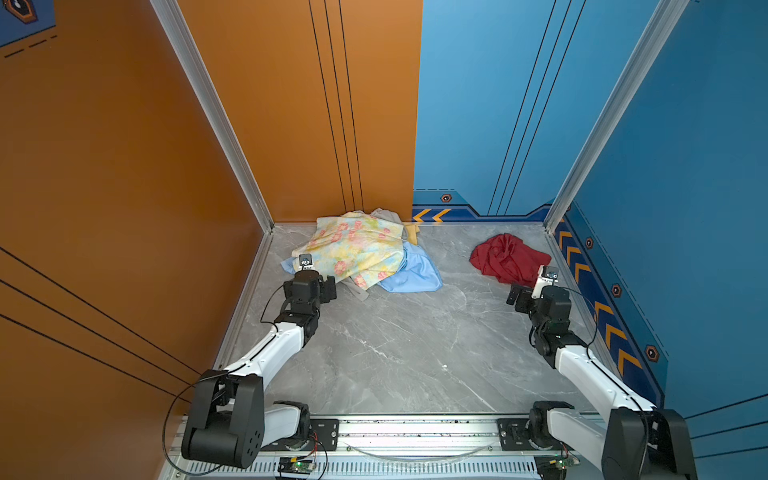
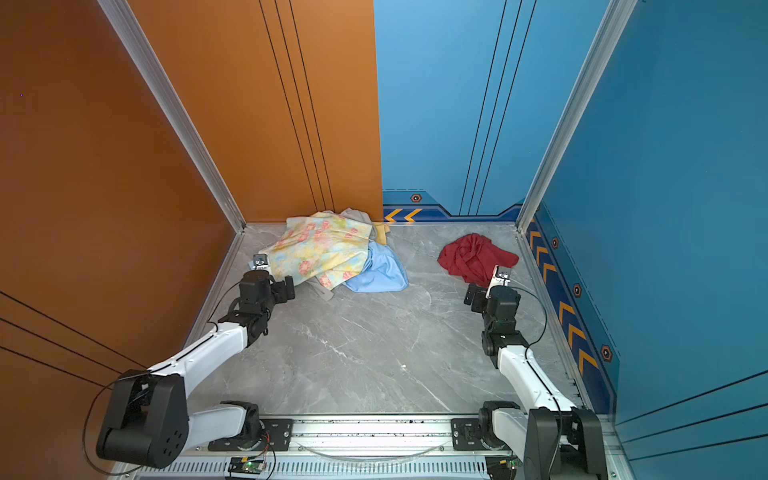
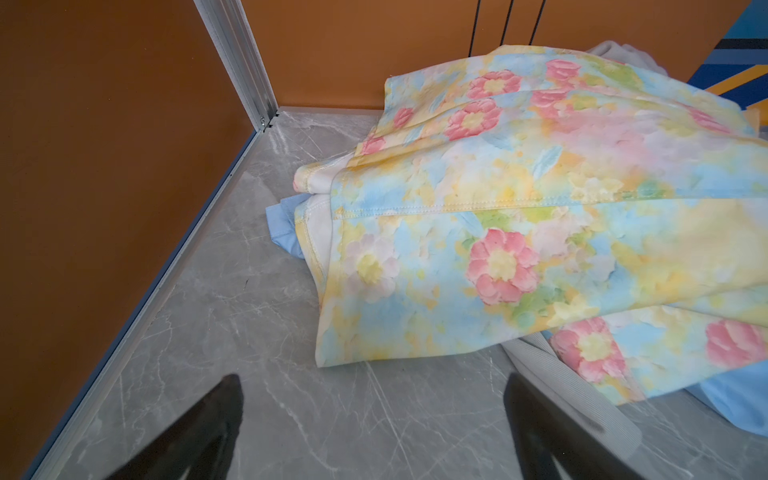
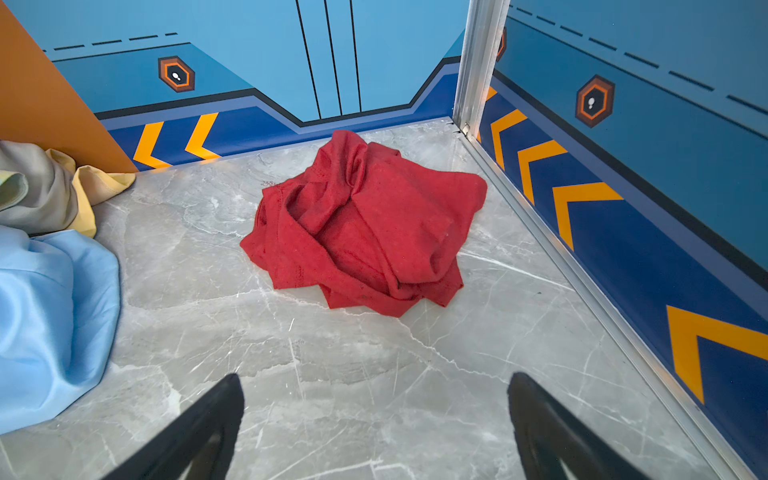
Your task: Pick out a specific cloth from the pile
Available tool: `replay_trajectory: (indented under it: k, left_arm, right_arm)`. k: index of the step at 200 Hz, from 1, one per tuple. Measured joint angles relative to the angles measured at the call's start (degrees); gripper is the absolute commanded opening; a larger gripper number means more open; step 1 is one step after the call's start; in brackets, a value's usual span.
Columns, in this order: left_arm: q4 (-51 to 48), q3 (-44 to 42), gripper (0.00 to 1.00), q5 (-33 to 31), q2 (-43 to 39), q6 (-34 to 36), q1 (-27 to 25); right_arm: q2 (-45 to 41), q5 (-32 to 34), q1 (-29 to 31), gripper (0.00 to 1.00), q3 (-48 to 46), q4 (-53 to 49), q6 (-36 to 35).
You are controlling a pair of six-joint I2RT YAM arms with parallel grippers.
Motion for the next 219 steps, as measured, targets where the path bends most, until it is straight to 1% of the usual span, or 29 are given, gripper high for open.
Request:
replay_trajectory:
  k: [23,45,78,110,150,184,219]
  left_arm:
    - [2.7,-1.4,0.98,0.3,1.9,0.0,2.5]
    - [5.3,-2.4,0.98,1.3,4.5,0.3,3.7]
    - [10.9,-4.8,0.98,4.0,7.0,1.5,3.8]
    - [20.8,-9.7,0.98,5.9,8.6,3.0,3.8]
    - [31.9,-15.0,0.98,6.1,11.6,3.5,3.8]
    - [37.2,-15.7,0.98,5.6,14.0,3.5,3.8]
    - [39.5,-15.7,0.98,5.5,14.4,3.5,3.8]
  right_arm:
    - [3.2,0.0,0.0,1.00,-0.6,3.1,0.0]
    - [5.6,0.0,0.0,1.00,-1.0,5.8,0.0]
    - [7.4,0.0,0.1,1.00,-2.1,9.5,-0.2]
    - [8.9,0.0,0.5,1.00,-3.7,14.2,-0.8]
    - [12.4,0.8,2.4,1.00,-5.1,19.1,-2.6]
    - [12.5,2.4,2.7,1.00,-6.3,22.8,-3.5]
    - [12.7,3.1,2.7,1.00,-6.5,23.9,-3.8]
